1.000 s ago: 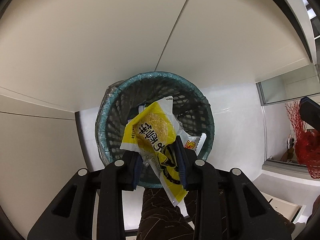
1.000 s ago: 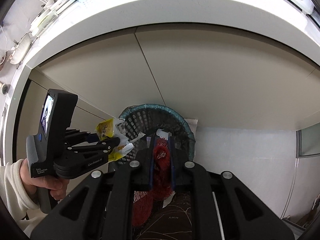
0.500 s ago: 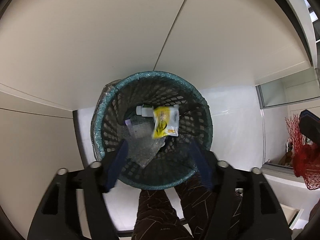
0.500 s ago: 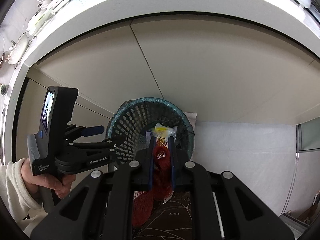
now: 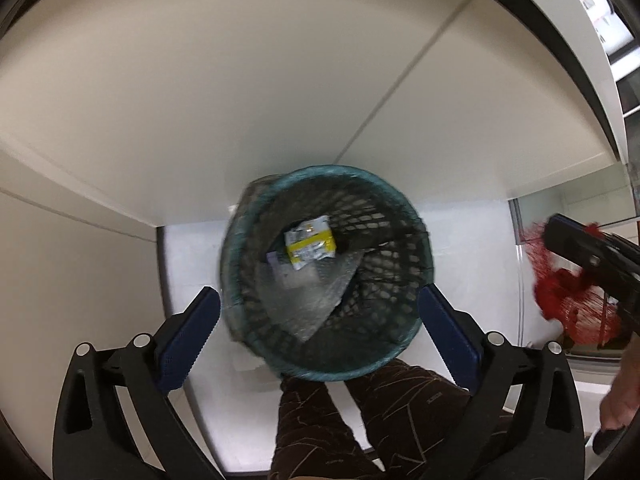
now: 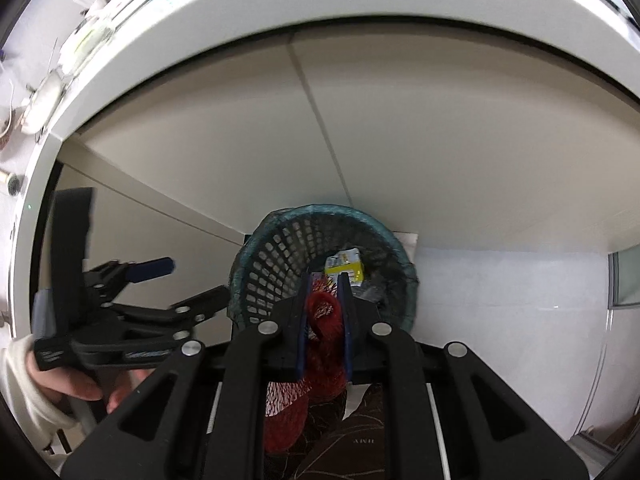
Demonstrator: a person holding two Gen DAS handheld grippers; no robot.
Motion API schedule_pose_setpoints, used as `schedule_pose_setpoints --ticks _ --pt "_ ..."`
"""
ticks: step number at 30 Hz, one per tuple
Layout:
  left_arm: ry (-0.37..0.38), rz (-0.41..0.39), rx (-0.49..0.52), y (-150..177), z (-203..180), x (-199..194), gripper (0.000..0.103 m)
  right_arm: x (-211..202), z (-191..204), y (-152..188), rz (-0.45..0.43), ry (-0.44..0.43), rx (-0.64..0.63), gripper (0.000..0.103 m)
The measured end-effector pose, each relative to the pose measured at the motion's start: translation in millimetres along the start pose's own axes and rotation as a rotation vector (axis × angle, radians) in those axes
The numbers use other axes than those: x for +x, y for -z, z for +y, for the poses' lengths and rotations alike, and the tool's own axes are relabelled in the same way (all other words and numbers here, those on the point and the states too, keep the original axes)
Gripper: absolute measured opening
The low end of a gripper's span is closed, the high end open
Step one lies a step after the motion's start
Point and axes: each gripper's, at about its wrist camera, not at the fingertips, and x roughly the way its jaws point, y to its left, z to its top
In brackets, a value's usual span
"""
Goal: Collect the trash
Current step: 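Open the right tool to drop the red mesh bag into the wastebasket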
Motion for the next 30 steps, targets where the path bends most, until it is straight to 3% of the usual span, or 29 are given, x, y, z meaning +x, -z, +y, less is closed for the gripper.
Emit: schedule_pose_setpoints --ticks 8,21,26,30 --pt "-0.045 0.015 -0.046 17 40 -11 0.097 51 25 2 0.073 0.001 -0.046 0.013" --pt "-0.065 -0.005 -0.084 16 59 -19 0.097 70 41 0 0.066 0.008 -0.056 0.015" --pt "-0.064 -0.002 -0.083 15 58 -21 0.097 73 40 0 0.067 0.005 -0.048 0.026" --pt "-0.063 0.004 -0.086 14 59 -22 0.097 72 38 0 0.05 0.004 -0.03 0.044"
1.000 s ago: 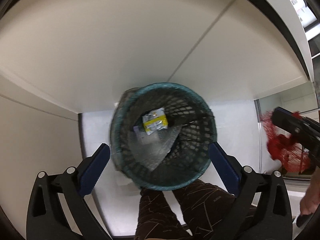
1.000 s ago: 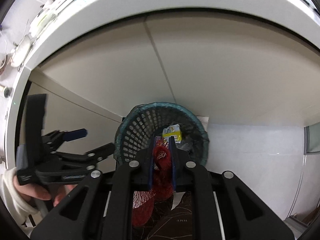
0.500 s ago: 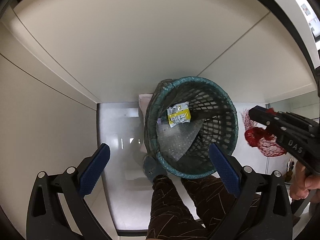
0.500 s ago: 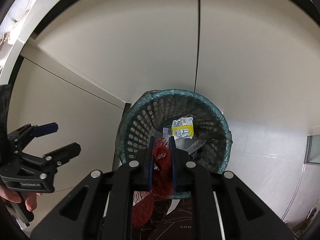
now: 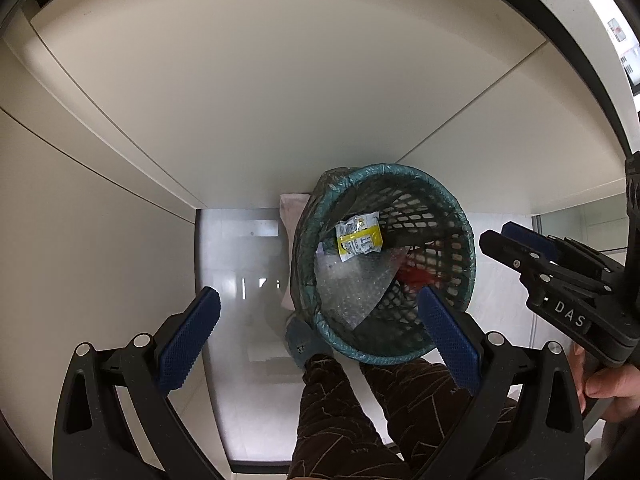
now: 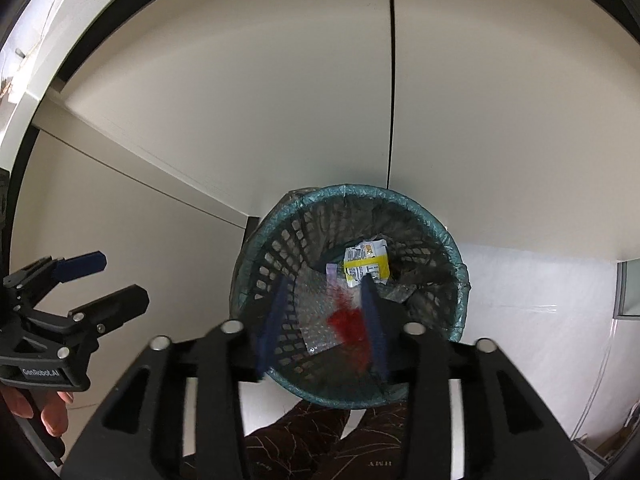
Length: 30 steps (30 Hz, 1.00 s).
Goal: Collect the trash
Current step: 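Open the right tool to drop the red mesh bag into the wastebasket, then raise both open tools back up toward the milk cartons on the counter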
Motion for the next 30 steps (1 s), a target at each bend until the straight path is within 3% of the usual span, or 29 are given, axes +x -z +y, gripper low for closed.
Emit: schedule_pose_setpoints --ticks 5,7,10,18,21,30 --pt "-0.006 0.009 -0.01 -1 1 5 0.097 2 0 -1 -0.012 -0.006 0.013 0.067" --pt "-0.009 0.01 -0.01 -1 1 6 0.097 2 -1 -1 -0.013 -0.004 0.023 0.082" --pt "-0.009 0.004 -0.005 -2 1 5 0.097 1 -4 -2 -0.01 -0.003 0.038 0.09" --pt "0.017 -0.063 0.015 -6 -11 -21 0.097 -25 -9 -7 -0.068 -0.026 0.04 0.092" --pt "0.003 -0.121 0.02 -12 -19 -44 0.097 -51 -15 -14 -0.128 -0.036 0.063 0.095" --pt "0.075 -0.324 0.047 -50 -47 -134 0.097 -146 -28 -43 -0.346 0.0 0.067 0.095"
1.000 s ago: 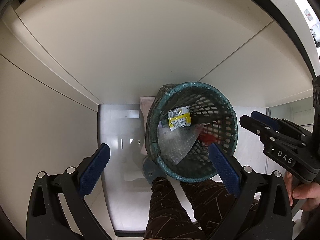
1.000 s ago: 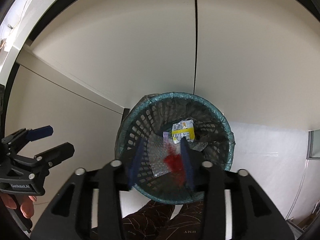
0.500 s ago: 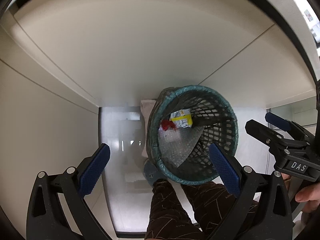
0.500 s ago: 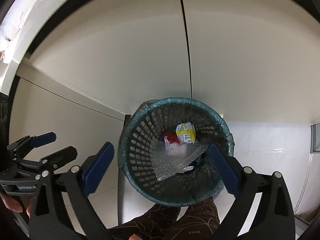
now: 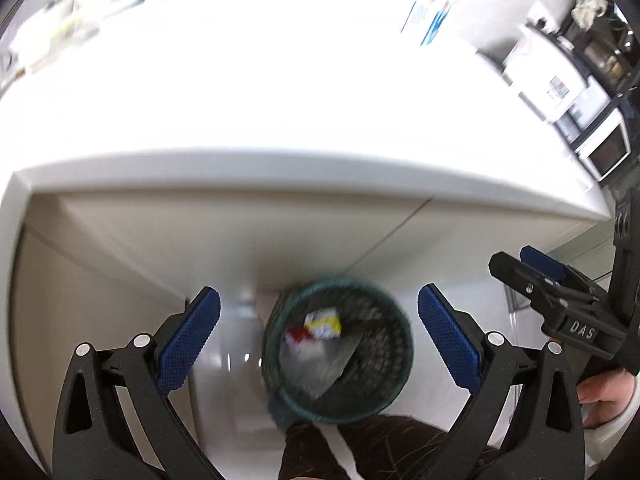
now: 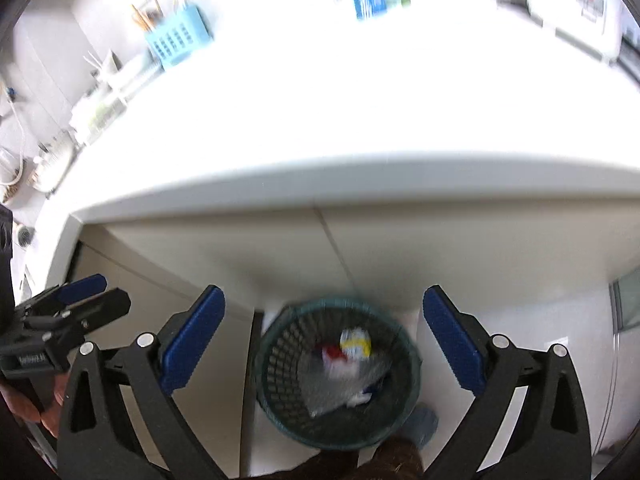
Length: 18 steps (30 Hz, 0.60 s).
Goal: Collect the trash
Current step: 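Raise both open tools back up toward the milk cartons on the counter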
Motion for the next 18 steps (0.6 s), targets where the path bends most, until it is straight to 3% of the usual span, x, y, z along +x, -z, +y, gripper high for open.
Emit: schedule_pose_setpoints --ticks 6,10,18 --pt "0.033 -0.05 0.021 -47 -21 -19 0.097 -47 -4 -42 -0.121 0.002 -0.063 0.095" --pt "0.016 -0.083 0.031 -75 -33 -23 0.097 -70 -17 -76 -0.177 0.026 -0.055 0.095" --pt "-0.01 -0.09 0.061 -127 -56 -17 0.097 -80 -55 -133 -0.224 0.076 -0.048 0.095"
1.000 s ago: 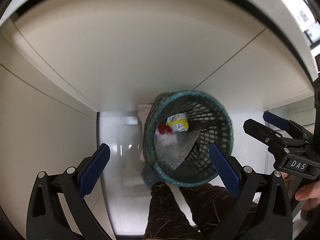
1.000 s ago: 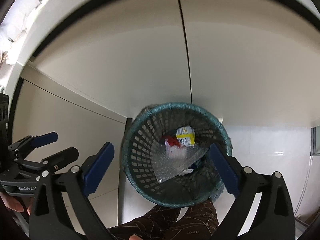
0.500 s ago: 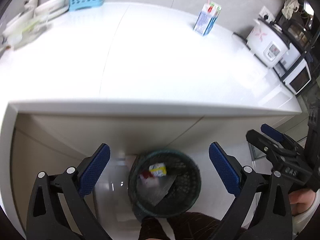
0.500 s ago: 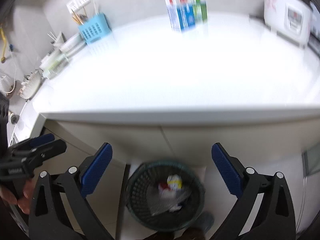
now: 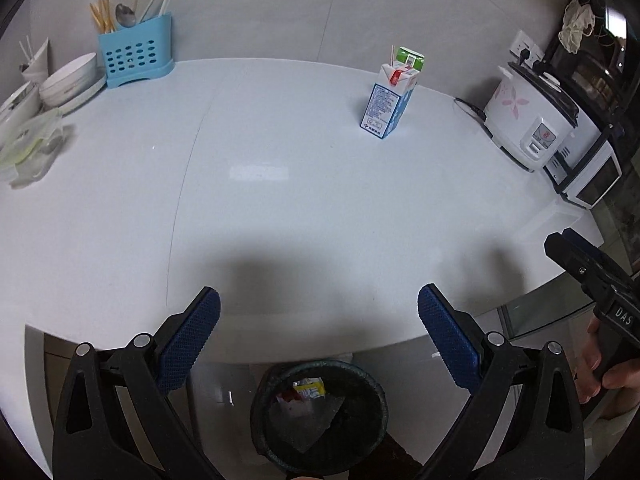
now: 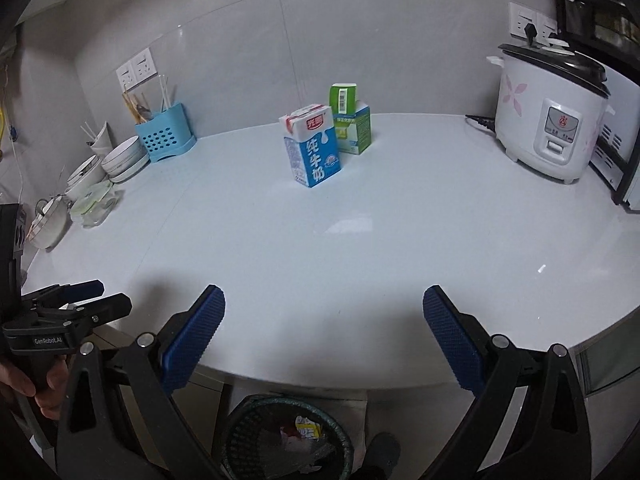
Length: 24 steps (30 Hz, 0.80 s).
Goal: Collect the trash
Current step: 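Raise both open tools back up toward the milk cartons on the counter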
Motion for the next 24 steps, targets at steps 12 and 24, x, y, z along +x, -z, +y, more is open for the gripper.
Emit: schedule_pose_setpoints --ticks 12,24 --pt "-0.057 -0.011 0.018 -78 -47 50 0.097 44 -50 -78 -0.027 -0.019 -0.042 0.095" --pt "-0.055 -0.024 -0.023 -147 -73 103 0.097 122 -94 -141 0.017 -0.072 -0.061 0.091"
